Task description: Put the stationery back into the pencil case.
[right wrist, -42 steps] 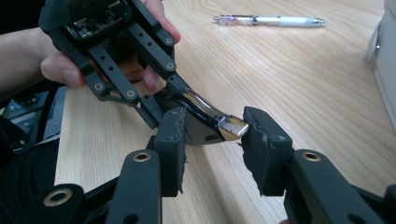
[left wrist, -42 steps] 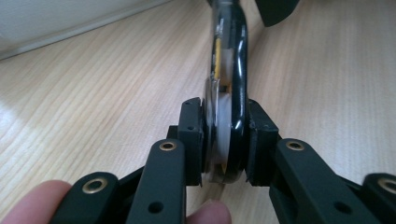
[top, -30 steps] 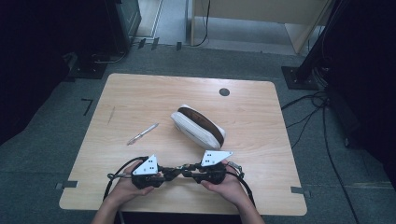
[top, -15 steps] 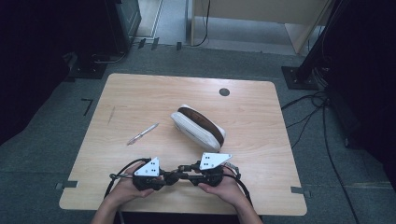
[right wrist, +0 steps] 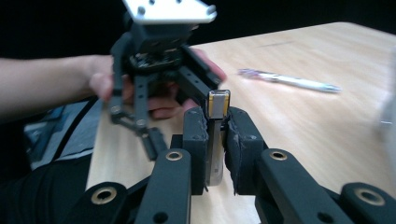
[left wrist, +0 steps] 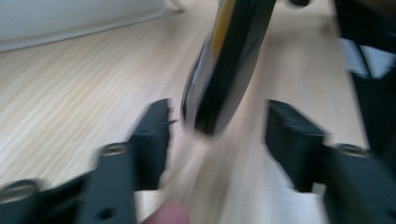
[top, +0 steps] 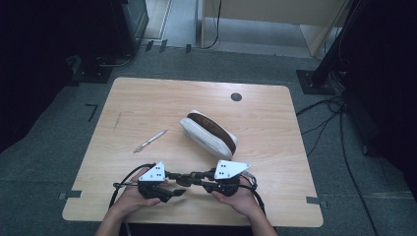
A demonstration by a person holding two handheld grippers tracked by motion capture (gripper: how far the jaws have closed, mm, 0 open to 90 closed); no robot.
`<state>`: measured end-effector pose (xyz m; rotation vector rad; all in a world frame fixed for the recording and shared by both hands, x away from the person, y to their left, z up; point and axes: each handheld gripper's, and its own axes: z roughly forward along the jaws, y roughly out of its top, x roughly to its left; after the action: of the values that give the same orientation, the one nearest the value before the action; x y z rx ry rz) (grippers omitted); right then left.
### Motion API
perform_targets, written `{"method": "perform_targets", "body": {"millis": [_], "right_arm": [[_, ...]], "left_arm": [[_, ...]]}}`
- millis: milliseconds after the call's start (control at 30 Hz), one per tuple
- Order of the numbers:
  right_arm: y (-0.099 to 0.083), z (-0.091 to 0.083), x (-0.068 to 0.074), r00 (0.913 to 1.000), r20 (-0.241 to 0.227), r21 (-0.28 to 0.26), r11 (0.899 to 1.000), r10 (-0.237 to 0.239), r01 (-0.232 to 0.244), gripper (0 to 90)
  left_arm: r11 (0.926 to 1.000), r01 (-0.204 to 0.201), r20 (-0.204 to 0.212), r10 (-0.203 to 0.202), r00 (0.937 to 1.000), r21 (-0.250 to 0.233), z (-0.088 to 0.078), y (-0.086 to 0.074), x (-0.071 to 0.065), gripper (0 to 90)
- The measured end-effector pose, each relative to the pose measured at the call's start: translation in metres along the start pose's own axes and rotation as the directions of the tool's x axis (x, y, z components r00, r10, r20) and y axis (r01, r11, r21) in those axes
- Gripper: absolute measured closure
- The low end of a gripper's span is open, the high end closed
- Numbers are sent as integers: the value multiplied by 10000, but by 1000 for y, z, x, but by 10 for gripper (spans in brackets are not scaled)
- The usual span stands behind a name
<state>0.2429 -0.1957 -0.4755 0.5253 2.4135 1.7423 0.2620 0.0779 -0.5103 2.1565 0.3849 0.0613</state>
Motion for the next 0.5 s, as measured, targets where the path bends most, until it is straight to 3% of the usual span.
{"method": "perform_targets", "body": {"millis": [200, 400, 500], "right_arm": [[13, -21, -5, 9966, 822, -279, 9996, 63, -40, 791], [28, -41, -5, 9913, 1318, -689, 9976, 58, 34, 791], [34, -51, -8, 9866, 1621, -912, 9958, 185, -36, 791]], "left_arm": [[9988, 257, -801, -223, 9965, 412, -4, -1, 0, 203], [9955, 783, -1554, -691, 9854, 536, -8, -5, 2, 97], [9935, 957, -1830, -831, 9796, 611, -10, -7, 3, 93]]}}
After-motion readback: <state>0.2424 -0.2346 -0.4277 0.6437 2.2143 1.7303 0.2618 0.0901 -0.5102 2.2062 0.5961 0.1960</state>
